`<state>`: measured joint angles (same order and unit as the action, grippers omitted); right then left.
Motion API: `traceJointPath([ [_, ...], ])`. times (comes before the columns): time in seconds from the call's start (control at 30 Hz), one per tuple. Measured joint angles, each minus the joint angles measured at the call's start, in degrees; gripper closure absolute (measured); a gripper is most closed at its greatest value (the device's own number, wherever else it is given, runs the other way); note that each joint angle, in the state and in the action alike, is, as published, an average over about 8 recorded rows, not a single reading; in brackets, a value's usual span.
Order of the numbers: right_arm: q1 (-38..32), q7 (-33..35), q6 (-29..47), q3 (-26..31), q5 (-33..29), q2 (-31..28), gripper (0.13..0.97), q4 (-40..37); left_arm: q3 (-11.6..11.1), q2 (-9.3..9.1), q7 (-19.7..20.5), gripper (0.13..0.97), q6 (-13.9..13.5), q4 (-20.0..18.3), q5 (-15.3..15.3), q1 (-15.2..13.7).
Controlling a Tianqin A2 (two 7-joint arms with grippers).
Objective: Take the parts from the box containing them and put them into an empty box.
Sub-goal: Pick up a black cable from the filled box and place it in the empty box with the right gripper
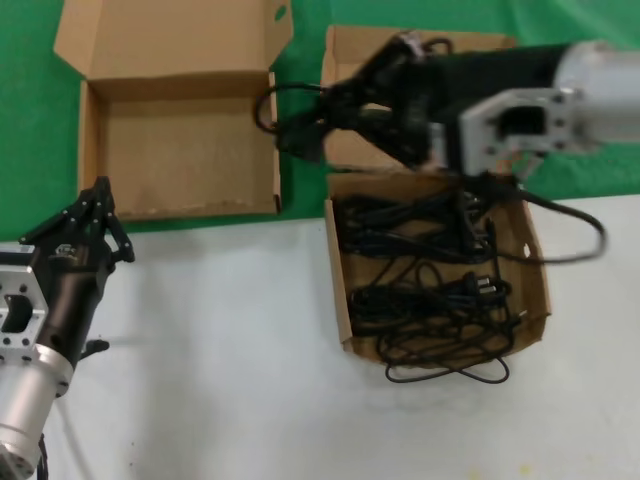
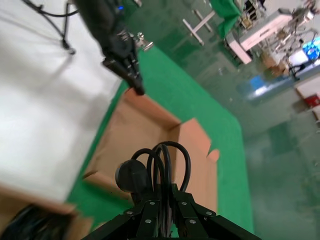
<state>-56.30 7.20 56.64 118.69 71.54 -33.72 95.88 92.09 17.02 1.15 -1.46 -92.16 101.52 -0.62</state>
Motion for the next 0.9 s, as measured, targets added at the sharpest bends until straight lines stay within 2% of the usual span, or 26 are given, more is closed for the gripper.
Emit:
traceJointPath([
  [0.27,-6.4,2.2,-4.4,5.1,-5.5,12.5,0.916,-11.1,0.0,0.0,0.0,0.952,0.0,0.0,0.0,0.0],
  [0.5,-8.8,6.1,-10.1,7.8,-7.3,21.4,0.916,-20.7,0.0,0.0,0.0,0.952,0.0,0.0,0.0,0.0],
  [0.7,-8.3,9.8,-14.5,8.8,-7.2,25.6,0.915,-25.7,0.0,0.0,0.0,0.952,0.0,0.0,0.0,0.0],
  [0.9,-7.2,11.6,-15.8,9.3,-6.5,26.7,0.9,-26.5,0.0,0.0,0.0,0.952,0.0,0.0,0.0,0.0],
])
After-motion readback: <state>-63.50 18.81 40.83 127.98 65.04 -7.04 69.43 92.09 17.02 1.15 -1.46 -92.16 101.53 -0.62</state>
